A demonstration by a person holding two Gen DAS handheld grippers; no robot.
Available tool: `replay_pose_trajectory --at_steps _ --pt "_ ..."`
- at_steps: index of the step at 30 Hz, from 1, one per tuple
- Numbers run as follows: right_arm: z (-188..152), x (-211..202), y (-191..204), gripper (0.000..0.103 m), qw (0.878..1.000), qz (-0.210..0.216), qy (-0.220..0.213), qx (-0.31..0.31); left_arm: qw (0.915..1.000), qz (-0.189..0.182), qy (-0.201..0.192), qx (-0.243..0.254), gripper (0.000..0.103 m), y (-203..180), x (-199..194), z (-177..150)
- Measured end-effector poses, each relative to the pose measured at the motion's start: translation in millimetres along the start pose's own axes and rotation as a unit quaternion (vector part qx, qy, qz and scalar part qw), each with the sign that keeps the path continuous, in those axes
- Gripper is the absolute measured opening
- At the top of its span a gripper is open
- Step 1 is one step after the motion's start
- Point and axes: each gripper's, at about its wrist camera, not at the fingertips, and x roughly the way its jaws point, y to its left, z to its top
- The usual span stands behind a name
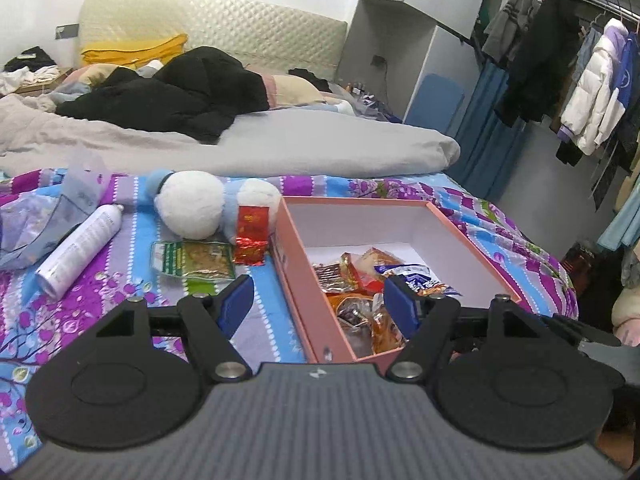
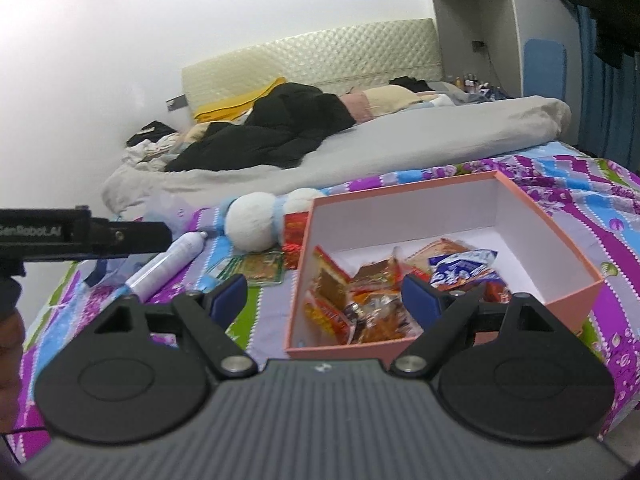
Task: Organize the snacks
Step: 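Move both grippers toward the plush toy and remaining packets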
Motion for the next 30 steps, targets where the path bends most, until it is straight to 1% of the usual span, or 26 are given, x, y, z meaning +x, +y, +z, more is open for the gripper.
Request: replay_pose_trajectory --at_steps 9,14,18,20,23,26,30 --pt "-18 -12 27 0.085 1.000 0.024 0.011 -0.013 0.9998 0.016 0.010 -0.010 0.076 15 -29 -25" --pt "-30 -18 41 0.085 0.999 0.034 0.016 -0.024 0.9992 0.026 0.017 -0.024 0.076 25 -38 -40" --pt "-38 -20 49 0.085 0.998 0.047 0.029 -0.013 0.9986 0.035 0.022 -0.032 0.076 33 -45 -50" --pt "-41 -20 57 0.085 0.998 0.056 0.031 -0.020 0.9983 0.039 0.022 -0.039 0.076 37 -47 -52" --pt "-41 -17 67 0.085 0.997 0.054 0.030 -0.040 0.9980 0.043 0.020 -0.042 0.077 43 -49 -53" --pt "-39 -16 70 0.085 0.997 0.056 0.025 -0.040 0.9978 0.045 0.015 -0.047 0.081 49 -50 -53" --pt "-36 -5 78 0.085 0.998 0.048 0.020 -0.040 0.9974 0.043 0.013 -0.057 0.081 56 -44 -52"
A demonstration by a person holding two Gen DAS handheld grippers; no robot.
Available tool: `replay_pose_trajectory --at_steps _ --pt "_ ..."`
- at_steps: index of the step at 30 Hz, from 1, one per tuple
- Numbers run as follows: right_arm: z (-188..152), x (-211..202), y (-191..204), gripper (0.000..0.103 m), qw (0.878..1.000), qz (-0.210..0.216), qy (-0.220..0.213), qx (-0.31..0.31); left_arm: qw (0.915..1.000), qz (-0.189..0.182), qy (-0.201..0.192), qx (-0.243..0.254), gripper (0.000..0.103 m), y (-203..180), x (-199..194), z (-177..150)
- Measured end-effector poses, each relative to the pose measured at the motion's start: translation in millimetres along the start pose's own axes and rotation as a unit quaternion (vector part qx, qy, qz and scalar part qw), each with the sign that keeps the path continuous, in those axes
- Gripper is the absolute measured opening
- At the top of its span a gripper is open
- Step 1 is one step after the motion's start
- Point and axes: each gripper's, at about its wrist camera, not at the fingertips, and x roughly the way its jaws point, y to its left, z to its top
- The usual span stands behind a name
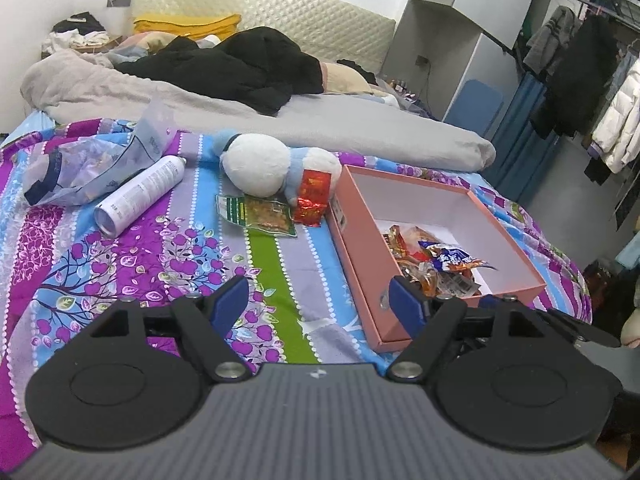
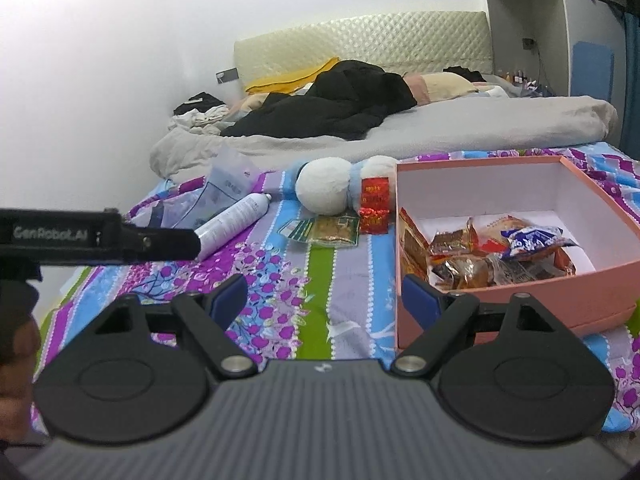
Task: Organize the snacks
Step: 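Move both grippers toward the plush toy and remaining packets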
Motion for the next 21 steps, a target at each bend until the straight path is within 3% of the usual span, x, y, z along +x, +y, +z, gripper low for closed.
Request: replay_pose_trajectory --at_steps 11,19,21 --pt "6 39 8 0.085 1.000 -0.015 0.000 -0.024 0.9993 0.024 -0.001 -0.029 0.081 37 34 9" --pt "6 77 25 0.062 0.997 -0.014 -0.005 -0.076 0.9975 0.026 -0.005 -0.066 0.081 77 84 20" --pt "5 90 29 0.062 0.997 -0.012 -0.003 -0.082 0.9972 0.025 -0.004 -0.070 0.081 86 100 22"
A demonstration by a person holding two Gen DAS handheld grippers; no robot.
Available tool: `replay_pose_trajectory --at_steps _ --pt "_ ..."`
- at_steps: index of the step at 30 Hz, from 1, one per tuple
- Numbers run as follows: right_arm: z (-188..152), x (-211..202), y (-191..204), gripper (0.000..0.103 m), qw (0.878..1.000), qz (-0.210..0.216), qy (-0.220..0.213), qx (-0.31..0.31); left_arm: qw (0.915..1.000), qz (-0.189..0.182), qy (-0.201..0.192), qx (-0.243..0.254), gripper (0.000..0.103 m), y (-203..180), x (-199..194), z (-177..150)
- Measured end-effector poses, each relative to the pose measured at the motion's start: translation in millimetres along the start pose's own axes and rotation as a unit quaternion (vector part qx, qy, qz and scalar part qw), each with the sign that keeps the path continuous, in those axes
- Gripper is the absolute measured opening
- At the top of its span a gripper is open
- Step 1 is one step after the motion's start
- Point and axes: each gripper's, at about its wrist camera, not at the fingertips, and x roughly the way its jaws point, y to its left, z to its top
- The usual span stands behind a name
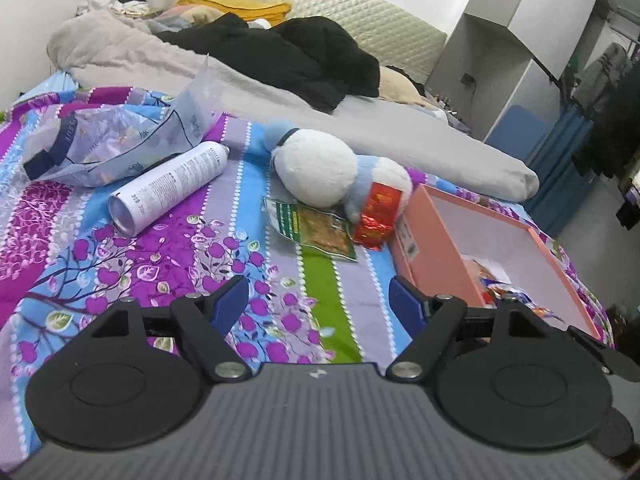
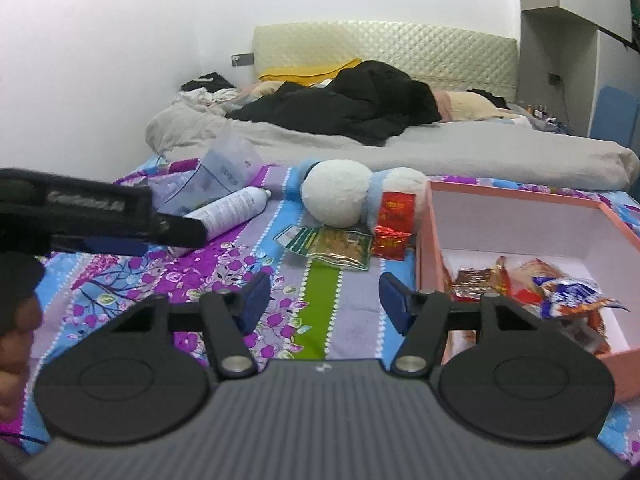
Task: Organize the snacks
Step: 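Move both grippers toward the plush toy and remaining packets, then grasp the green snack packet with the left gripper while the right grasps the red tea packet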
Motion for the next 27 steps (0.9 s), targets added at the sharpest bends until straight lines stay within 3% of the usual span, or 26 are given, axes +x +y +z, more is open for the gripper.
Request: replay_pose_trajectory --at_steps 6,13,16,20,27 --pt "-1 41 11 0.062 0.999 -0.017 0.000 -0.028 0.9992 -0.013 0.015 -0.035 0.081 28 59 9" --pt "0 107 7 0.062 0.997 -0.075 -0.007 -0.020 0.9953 -0.033 0.016 -0.090 0.079 63 121 30" --pt "3 136 3 0.062 0.995 -0.096 -0.008 -0.001 0.9930 -0.048 0.019 -0.106 0.073 71 146 37" --pt "7 174 -2 0.054 0.992 -0.126 -0.005 0.005 0.9895 -0.062 0.032 -0.126 0.063 81 180 42" --pt "10 227 -7 0.045 0.986 -0.166 0.004 -0.015 0.9831 -0.087 0.045 -0.155 0.047 93 225 45"
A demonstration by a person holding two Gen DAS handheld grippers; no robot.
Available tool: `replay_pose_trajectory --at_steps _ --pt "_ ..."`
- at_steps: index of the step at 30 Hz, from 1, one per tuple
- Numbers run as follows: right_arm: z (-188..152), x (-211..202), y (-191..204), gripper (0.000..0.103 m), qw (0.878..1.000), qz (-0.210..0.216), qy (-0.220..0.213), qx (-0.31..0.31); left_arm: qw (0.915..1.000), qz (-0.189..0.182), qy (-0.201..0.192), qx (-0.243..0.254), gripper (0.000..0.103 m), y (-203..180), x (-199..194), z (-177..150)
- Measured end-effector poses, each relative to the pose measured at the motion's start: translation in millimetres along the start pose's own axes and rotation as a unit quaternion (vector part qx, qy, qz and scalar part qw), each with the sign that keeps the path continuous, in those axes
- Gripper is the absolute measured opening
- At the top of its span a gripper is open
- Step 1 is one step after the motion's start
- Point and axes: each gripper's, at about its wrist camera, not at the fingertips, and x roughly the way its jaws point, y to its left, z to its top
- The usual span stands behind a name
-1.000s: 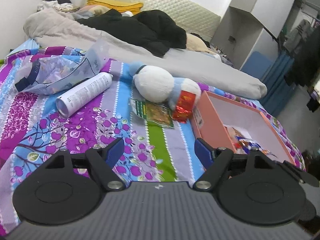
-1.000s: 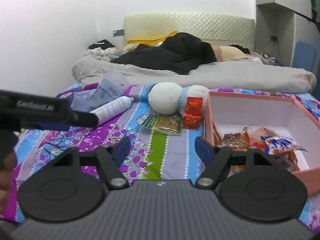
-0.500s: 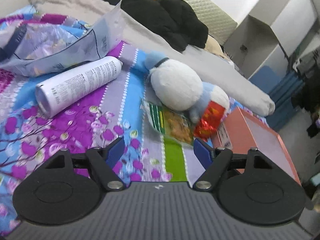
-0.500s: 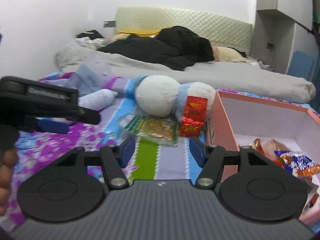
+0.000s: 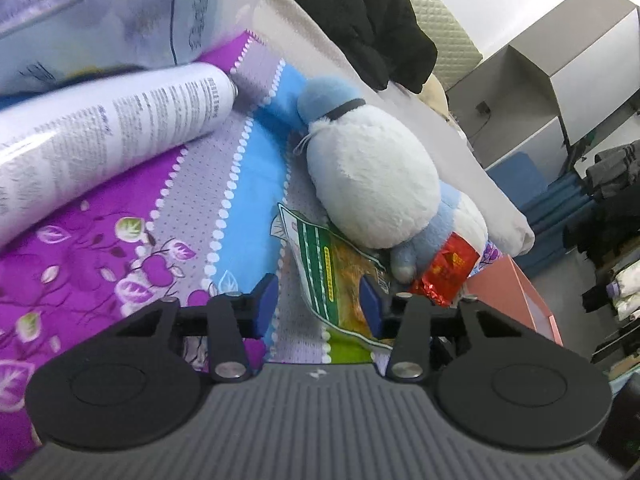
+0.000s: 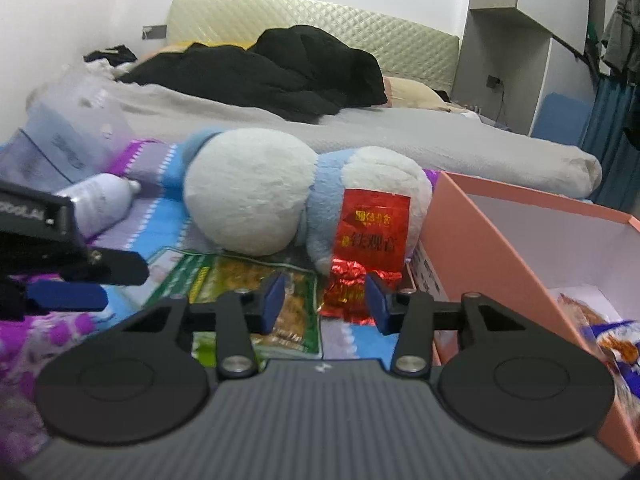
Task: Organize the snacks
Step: 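Grasp the green snack packet with the left gripper while the right grasps the red tea packet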
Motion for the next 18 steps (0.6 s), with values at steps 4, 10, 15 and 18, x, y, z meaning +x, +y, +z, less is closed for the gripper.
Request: replay_pose_trajectory --at_steps 4,10,15,18 --pt "2 18 5 0.043 1.000 -0.023 -0.004 -0.019 1.0000 -0.002 0.004 -0.003 0.036 6 15 2" --pt "11 30 7 0.044 0.997 -0.061 -0.028 -0.033 0.9999 -0.007 0.006 -0.014 0.023 15 27 3" --pt "16 43 8 0.045 0.996 -0.079 -0.017 -0.037 0.9998 -0.010 0.009 -0.013 0.012 18 30 1" --pt "18 45 6 0.058 0.996 -0.085 -0.015 -0.024 0.9998 -0.012 0.008 -0.014 0.012 19 30 1"
